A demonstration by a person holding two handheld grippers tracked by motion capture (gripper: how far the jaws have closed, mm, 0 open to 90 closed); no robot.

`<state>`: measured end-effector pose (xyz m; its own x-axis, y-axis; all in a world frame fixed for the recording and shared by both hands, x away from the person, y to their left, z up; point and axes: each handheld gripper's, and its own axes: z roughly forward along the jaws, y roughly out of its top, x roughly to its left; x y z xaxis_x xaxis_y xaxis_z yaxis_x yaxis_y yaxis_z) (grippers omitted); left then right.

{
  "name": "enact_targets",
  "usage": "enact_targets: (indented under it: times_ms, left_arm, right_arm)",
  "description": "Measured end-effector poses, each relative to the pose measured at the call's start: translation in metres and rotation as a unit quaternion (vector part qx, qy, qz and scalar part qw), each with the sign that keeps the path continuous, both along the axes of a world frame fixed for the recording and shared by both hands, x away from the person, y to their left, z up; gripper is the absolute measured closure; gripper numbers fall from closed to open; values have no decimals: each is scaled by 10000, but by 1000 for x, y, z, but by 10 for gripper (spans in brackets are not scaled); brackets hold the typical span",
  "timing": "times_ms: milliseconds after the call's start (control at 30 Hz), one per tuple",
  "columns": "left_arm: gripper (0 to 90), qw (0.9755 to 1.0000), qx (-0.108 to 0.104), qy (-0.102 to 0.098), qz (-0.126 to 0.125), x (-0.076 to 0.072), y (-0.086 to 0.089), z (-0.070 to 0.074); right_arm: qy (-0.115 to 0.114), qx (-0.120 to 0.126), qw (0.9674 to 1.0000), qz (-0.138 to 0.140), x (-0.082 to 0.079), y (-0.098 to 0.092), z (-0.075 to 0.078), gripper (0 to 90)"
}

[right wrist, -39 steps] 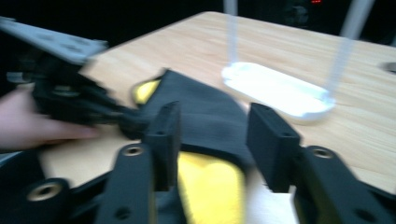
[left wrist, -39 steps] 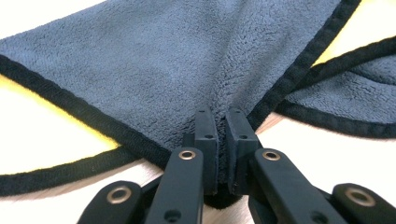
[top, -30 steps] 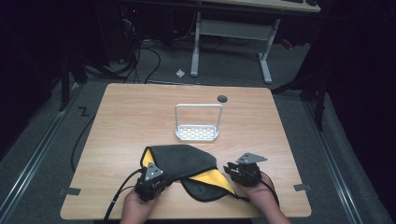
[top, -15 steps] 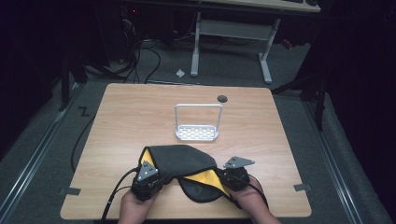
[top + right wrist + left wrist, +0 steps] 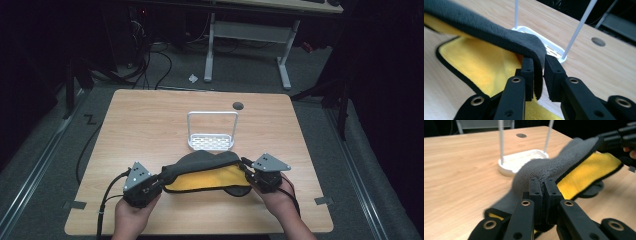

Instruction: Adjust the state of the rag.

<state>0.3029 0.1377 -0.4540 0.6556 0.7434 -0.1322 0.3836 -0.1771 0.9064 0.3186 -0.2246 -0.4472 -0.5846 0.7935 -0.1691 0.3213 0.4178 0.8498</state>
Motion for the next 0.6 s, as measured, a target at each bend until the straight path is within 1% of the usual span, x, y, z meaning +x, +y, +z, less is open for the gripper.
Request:
enact_targets:
  times_ms: [33,67,100,133,167,200,233,267,300,333,367,400,433,467,500,533,567,600]
  left_arm:
    - [866,9999,14,-19,108,1,3,2]
    - [867,9999,-32,-35,127,2,7,3]
    - [868,9999,-61,-22,149,2,11,5]
    - [868,9997,-30,-71,231,2,14,6]
    - [868,9991,20,-145,399,1,19,7]
    - [868,9986,-84,-133,507,2,28,9]
    - [867,9975,-245,-66,653,6,40,9]
    - [867,9971,-250,-5,713,10,45,8]
    - [866,9970,-209,178,719,17,52,5]
    - [865,9963,-192,345,769,24,57,0]
    - [863,9951,-121,444,875,30,61,-5]
    - [856,9937,-44,571,967,37,63,-11]
    - [845,9917,20,782,1021,44,65,-18]
    - [824,9880,145,1134,1034,53,65,-28]
    - [749,9861,231,1246,1075,55,64,-32]
    - [679,9853,297,1220,1155,54,61,-36]
    - [588,9857,284,1175,1171,52,59,-36]
    - [552,9867,255,1092,1179,49,57,-35]
  right_arm:
    - [-57,-152,9999,-16,0,3,-1,806]
    - [-87,-313,9994,-113,1,6,-3,819]
    - [-78,-390,9991,-110,3,7,-5,813]
    - [-9,-426,9990,-167,4,9,-8,808]
    - [26,-516,9983,-271,7,9,-12,829]
    - [13,-652,9967,-474,10,7,-17,827]
    - [139,-583,9964,-594,14,3,-21,822]
    - [382,-354,9965,-648,20,-6,-27,812]
    - [491,-261,9962,-673,22,-10,-30,807]
    - [603,-171,9956,-693,24,-14,-35,795]
    - [702,-101,9951,-686,26,-17,-38,770]
    - [830,-3,9945,-640,26,-18,-41,749]
    - [922,93,9940,-572,26,-17,-44,742]
    - [957,94,9942,-481,25,-16,-46,732]
    - [990,82,9943,-376,22,-12,-48,713]
    - [1006,62,9944,-319,21,-9,-49,691]
    - [1012,34,9946,-238,19,-5,-51,635]
    - [1026,73,9944,-234,19,-4,-51,604]
